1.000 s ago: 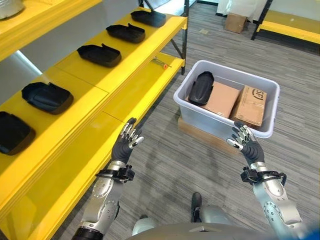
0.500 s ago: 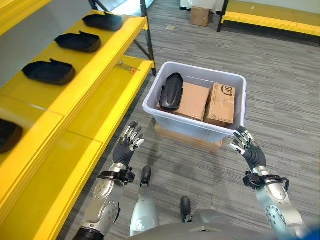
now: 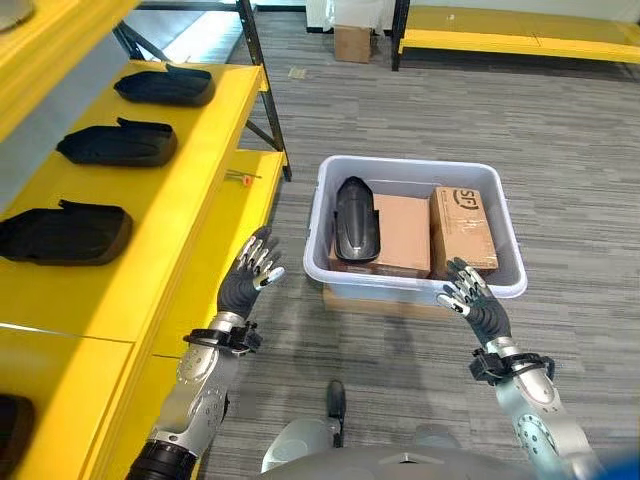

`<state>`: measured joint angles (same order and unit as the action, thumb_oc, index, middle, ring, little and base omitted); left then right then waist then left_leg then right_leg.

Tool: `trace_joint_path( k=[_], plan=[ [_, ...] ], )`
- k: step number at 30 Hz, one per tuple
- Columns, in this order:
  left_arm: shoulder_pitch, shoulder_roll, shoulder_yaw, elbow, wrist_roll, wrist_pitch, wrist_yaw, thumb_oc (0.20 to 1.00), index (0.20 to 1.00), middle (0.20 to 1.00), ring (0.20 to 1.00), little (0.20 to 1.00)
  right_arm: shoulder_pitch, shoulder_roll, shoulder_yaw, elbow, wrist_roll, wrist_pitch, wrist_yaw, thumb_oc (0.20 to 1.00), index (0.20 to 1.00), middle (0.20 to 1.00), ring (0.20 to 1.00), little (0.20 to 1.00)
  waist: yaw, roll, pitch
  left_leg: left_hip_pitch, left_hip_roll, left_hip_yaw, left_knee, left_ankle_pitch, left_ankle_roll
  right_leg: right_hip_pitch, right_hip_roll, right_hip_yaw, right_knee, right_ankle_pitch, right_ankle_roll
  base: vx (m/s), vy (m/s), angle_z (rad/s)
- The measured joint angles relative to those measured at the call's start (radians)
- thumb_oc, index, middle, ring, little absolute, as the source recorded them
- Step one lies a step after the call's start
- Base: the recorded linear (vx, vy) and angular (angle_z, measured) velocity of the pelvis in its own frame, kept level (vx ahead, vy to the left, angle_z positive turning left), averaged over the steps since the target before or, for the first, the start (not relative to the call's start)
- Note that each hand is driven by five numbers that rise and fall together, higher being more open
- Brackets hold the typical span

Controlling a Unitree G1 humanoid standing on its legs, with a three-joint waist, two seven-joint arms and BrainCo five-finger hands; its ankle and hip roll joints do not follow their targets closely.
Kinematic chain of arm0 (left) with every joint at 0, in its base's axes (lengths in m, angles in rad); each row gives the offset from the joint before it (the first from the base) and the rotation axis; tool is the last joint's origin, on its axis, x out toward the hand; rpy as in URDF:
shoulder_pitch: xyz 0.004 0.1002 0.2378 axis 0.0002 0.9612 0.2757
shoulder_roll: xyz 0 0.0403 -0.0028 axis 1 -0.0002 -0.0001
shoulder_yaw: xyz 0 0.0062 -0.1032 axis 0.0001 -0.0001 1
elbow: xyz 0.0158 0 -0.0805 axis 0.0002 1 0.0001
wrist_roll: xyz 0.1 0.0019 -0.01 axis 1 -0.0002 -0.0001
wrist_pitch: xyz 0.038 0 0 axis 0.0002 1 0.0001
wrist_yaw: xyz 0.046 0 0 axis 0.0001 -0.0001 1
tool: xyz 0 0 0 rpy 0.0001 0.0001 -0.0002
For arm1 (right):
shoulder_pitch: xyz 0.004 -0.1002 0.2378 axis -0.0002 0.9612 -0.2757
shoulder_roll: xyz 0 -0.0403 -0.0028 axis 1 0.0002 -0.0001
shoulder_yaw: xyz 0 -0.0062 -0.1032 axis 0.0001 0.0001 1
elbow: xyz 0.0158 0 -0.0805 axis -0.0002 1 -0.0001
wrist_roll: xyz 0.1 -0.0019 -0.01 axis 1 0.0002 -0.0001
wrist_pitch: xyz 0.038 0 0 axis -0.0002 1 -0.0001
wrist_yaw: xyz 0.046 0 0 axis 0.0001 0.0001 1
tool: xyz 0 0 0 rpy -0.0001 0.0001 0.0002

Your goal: Move parts from the plastic box to the shelf.

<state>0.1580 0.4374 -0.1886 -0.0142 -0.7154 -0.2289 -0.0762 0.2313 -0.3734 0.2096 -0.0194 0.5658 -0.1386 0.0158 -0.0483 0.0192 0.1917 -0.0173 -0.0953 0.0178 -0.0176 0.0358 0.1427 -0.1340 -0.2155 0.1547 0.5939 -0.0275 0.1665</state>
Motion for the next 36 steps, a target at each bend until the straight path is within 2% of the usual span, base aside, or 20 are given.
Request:
trace_joint_path(
  k=[2,4,6,7,8,9,10,11,12,16,19,21,23,25,28,30,31,34,35,36],
  plan=[
    [0.006,0.002,0.000,-0.003,0.004,0.000,0.006,1.000,1.000,1.000,1.000,1.000,-0.001,0.001,0.004,-0.001,0.001,0.000,0.000,1.000,1.000,1.000,1.000,1.000,0.000,0.011,-0.002,0.008,-0.007,0.017,0.005,-0.004,0.004,-0.059,-0.023,-0.051,0.061,-0.051,-0.020,0.15,0.143,-0.21],
    [0.014,-0.003,0.013,-0.002,0.022,-0.001,0.013,1.000,1.000,1.000,1.000,1.000,-0.002,0.008,0.015,0.000,0.002,0.003,-0.002,1.000,1.000,1.000,1.000,1.000,0.003,0.014,0.003,0.019,0.000,0.037,0.002,-0.027,0.020,-0.098,-0.044,-0.160,-0.027,-0.067,-0.028,0.18,0.002,-0.49],
    [0.024,-0.001,0.022,-0.001,0.023,0.000,0.014,1.000,1.000,1.000,1.000,1.000,-0.016,0.010,0.043,0.001,0.003,0.003,-0.001,1.000,1.000,1.000,1.000,1.000,0.005,0.013,0.003,0.022,0.023,0.073,-0.004,-0.041,-0.010,-0.117,-0.011,-0.265,-0.249,-0.069,-0.038,0.13,-0.084,-0.63],
    [0.031,-0.001,0.037,0.000,0.023,0.000,0.014,1.000,1.000,1.000,1.000,1.000,-0.023,0.010,0.051,0.001,0.003,0.003,-0.001,1.000,1.000,1.000,1.000,1.000,0.010,-0.002,0.001,0.024,0.025,0.092,-0.016,-0.037,-0.024,-0.131,-0.001,-0.316,-0.341,-0.040,-0.022,0.18,-0.202,-0.34],
    [0.040,-0.003,0.042,0.000,0.023,0.001,0.015,1.000,1.000,1.000,1.000,1.000,-0.018,0.010,0.041,0.004,0.003,0.003,-0.002,1.000,1.000,1.000,1.000,1.000,0.002,-0.031,-0.002,0.041,0.016,0.097,-0.027,-0.042,-0.036,-0.114,-0.002,-0.393,-0.489,0.040,-0.038,0.17,-0.214,-0.11],
    [0.057,-0.008,0.042,-0.001,0.024,0.001,0.014,1.000,1.000,1.000,1.000,1.000,-0.017,0.010,0.040,0.007,0.003,0.003,-0.002,1.000,1.000,1.000,1.000,1.000,-0.003,-0.037,-0.006,0.051,0.015,0.086,-0.036,-0.044,-0.045,-0.100,0.000,-0.390,-0.516,0.075,-0.049,0.23,-0.317,0.48],
    [0.080,-0.034,0.044,-0.006,0.030,0.001,0.011,1.000,1.000,1.000,1.000,1.000,0.012,0.011,0.039,0.002,0.004,0.003,0.000,1.000,1.000,1.000,1.000,1.000,-0.013,-0.039,-0.017,0.072,0.031,0.049,-0.037,-0.051,-0.068,-0.022,0.044,-0.287,-0.572,0.105,-0.058,0.10,-0.160,0.61],
    [0.104,-0.029,0.045,-0.018,0.030,0.002,0.010,1.000,1.000,1.000,1.000,1.000,0.027,0.011,0.044,0.002,0.004,0.004,0.001,1.000,1.000,1.000,1.000,1.000,-0.007,-0.057,-0.030,0.079,0.034,0.040,-0.037,-0.056,-0.080,0.018,0.056,-0.271,-0.602,0.126,-0.073,0.17,-0.232,0.41],
    [0.115,-0.035,0.048,-0.020,0.029,0.003,0.011,1.000,1.000,1.000,1.000,1.000,0.029,0.006,0.040,0.009,0.006,0.004,0.002,1.000,1.000,1.000,1.000,1.000,0.014,-0.057,-0.033,0.079,0.047,0.044,-0.031,-0.066,-0.098,0.034,0.074,-0.277,-0.624,0.158,-0.099,0.10,-0.129,0.04],
    [0.105,-0.037,0.044,-0.025,0.028,0.005,0.008,1.000,1.000,1.000,1.000,1.000,-0.003,-0.031,0.023,0.013,0.014,0.002,0.002,1.000,1.000,1.000,1.000,1.000,0.005,-0.031,-0.033,0.066,0.113,0.024,0.021,-0.088,-0.149,0.077,0.134,-0.307,-0.650,0.132,-0.130,0.09,-0.192,0.20],
    [0.075,-0.039,0.043,-0.025,0.028,0.005,0.008,1.000,1.000,1.000,1.000,1.000,-0.003,-0.035,-0.003,0.017,0.033,-0.002,0.001,1.000,1.000,1.000,1.000,1.000,0.010,-0.034,-0.027,-0.008,0.139,0.011,0.178,-0.134,-0.195,0.092,0.166,-0.323,-0.654,0.100,-0.166,0.02,-0.157,0.18],
    [0.036,-0.033,0.041,-0.025,0.028,0.005,0.008,1.000,1.000,1.000,1.000,1.000,0.001,-0.041,-0.018,0.025,0.040,-0.003,0.001,1.000,1.000,1.000,1.000,1.000,0.015,-0.058,0.010,-0.165,0.132,-0.024,0.497,-0.130,-0.245,0.091,0.156,-0.331,-0.642,0.078,-0.192,0.02,-0.014,0.18],
    [0.058,-0.037,0.035,-0.024,0.028,0.004,0.008,1.000,1.000,1.000,1.000,1.000,0.006,-0.043,-0.020,0.026,0.042,-0.003,-0.001,1.000,1.000,1.000,1.000,1.000,0.023,-0.062,0.016,-0.227,0.141,-0.077,0.593,-0.130,-0.252,0.092,0.157,-0.327,-0.622,0.065,-0.208,0.07,0.066,-0.10],
    [0.064,-0.034,0.033,-0.024,0.028,0.006,0.008,1.000,1.000,1.000,1.000,1.000,0.008,-0.043,-0.021,0.022,0.043,-0.006,-0.003,1.000,1.000,1.000,1.000,1.000,0.011,-0.054,0.019,-0.206,0.197,-0.080,0.465,-0.130,-0.250,0.079,0.167,-0.338,-0.621,0.065,-0.222,0.13,0.158,-0.05],
    [0.019,-0.045,0.031,0.000,0.028,0.007,0.009,1.000,1.000,1.000,1.000,1.000,-0.006,-0.044,-0.045,0.027,0.049,-0.009,-0.020,1.000,1.000,1.000,1.000,1.000,0.003,-0.061,0.048,-0.130,0.385,-0.088,0.071,-0.079,-0.272,0.067,0.167,-0.314,-0.608,0.064,-0.226,0.11,0.226,-0.07],
    [0.011,-0.058,0.031,0.009,0.028,0.007,0.010,1.000,1.000,1.000,1.000,1.000,-0.008,-0.051,-0.067,0.033,0.048,-0.011,-0.026,1.000,1.000,1.000,1.000,1.000,-0.003,-0.031,0.045,-0.103,0.480,-0.051,-0.032,-0.027,-0.329,0.068,0.179,-0.313,-0.607,0.052,-0.181,0.20,0.328,-0.21],
    [0.012,-0.073,0.034,0.008,0.028,0.007,0.009,1.000,1.000,1.000,1.000,1.000,-0.008,-0.064,-0.071,0.039,0.048,-0.010,-0.033,1.000,1.000,1.000,1.000,1.000,-0.012,-0.008,0.042,-0.076,0.496,0.002,-0.068,0.003,-0.330,0.081,0.174,-0.302,-0.626,0.061,-0.163,0.25,0.296,-0.31],
    [0.026,-0.084,0.032,0.004,0.028,0.007,0.001,1.000,1.000,1.000,1.000,1.000,0.003,-0.078,-0.072,0.034,0.048,-0.010,-0.026,1.000,1.000,1.000,1.000,1.000,-0.014,0.041,0.028,0.008,0.425,-0.004,-0.081,0.024,-0.315,0.144,0.159,-0.274,-0.688,0.100,-0.111,0.15,0.209,-0.34],
    [0.030,-0.072,0.036,-0.006,0.028,0.005,-0.007,1.000,1.000,1.000,1.000,1.000,0.009,-0.068,-0.073,0.045,0.048,-0.009,-0.021,1.000,1.000,1.000,1.000,1.000,-0.011,0.060,0.012,0.025,0.403,-0.011,-0.077,0.031,-0.348,0.144,0.144,-0.262,-0.688,0.102,-0.087,0.09,0.152,-0.26],
    [0.034,-0.060,0.047,-0.011,0.028,0.005,-0.006,1.000,1.000,1.000,1.000,1.000,0.018,-0.044,-0.057,0.042,0.048,-0.006,-0.019,1.000,1.000,1.000,1.000,1.000,-0.008,0.027,0.007,0.031,0.360,0.002,-0.077,0.034,-0.324,0.145,0.106,-0.254,-0.688,0.115,-0.081,0.12,0.219,-0.10]
  ],
)
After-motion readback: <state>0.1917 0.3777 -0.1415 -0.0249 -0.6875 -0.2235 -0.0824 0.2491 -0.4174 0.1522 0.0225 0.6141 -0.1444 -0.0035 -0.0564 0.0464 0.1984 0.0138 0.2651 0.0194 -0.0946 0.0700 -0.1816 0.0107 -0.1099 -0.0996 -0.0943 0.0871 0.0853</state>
